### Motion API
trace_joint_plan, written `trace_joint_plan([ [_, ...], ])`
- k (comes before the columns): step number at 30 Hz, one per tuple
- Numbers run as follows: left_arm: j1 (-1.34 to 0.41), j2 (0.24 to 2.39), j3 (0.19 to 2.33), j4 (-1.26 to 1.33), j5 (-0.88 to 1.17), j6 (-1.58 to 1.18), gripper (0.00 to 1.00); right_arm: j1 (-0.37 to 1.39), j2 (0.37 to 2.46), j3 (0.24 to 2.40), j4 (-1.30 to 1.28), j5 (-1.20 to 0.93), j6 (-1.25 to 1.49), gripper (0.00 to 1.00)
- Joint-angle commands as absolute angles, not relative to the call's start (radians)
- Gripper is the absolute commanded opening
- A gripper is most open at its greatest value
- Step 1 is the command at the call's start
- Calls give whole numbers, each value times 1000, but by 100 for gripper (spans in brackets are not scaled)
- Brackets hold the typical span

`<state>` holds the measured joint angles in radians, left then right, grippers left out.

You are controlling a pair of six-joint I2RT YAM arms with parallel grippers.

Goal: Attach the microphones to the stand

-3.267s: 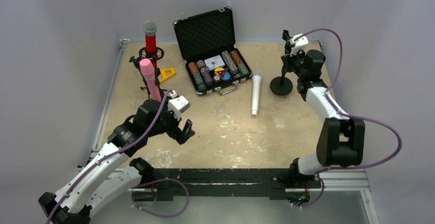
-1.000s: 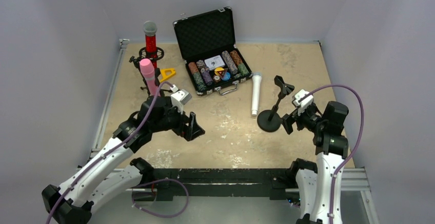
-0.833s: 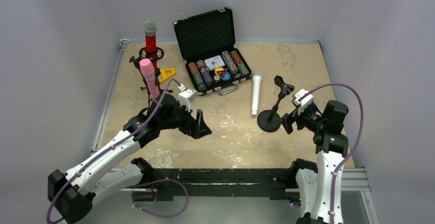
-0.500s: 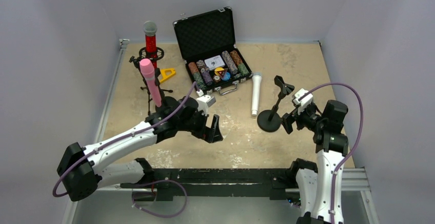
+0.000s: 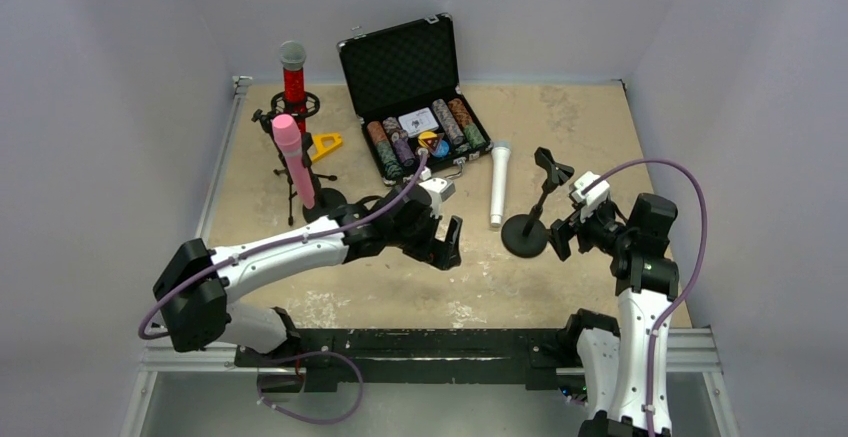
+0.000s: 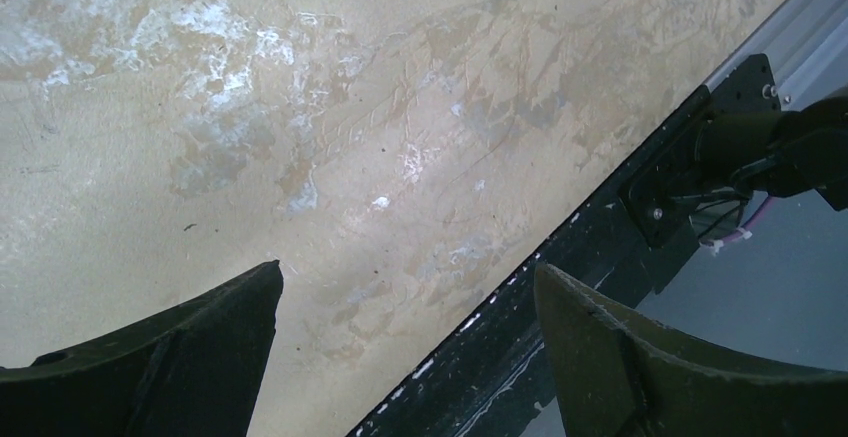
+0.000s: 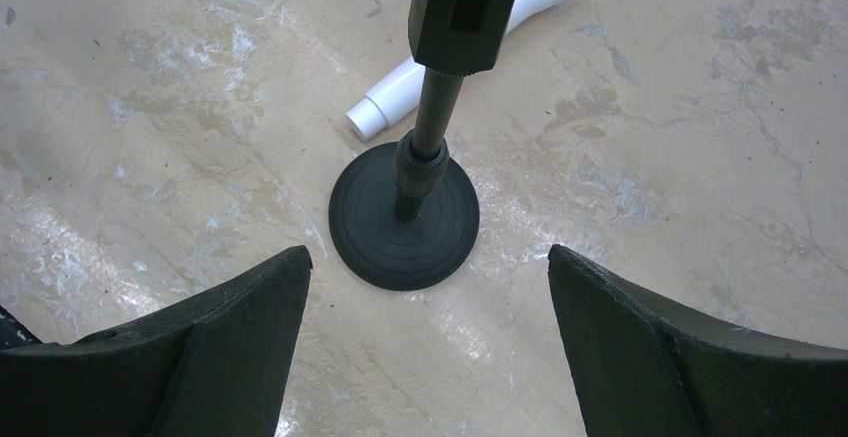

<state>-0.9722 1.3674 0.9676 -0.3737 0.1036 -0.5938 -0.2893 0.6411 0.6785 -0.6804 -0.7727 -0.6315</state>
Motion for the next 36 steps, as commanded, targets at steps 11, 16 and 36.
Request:
trace_joint_plan([
  [11, -997, 1482, 1136, -449, -61, -651, 99, -294, 644, 690, -660, -770, -621, 91],
  [16, -997, 1585, 1254, -523, -146, -661, 99, -294, 650, 690, -658, -770, -620, 91],
  [36, -992, 2144, 1843, -613, -221, -689, 65, -294, 640, 690, -653, -769, -615, 91],
])
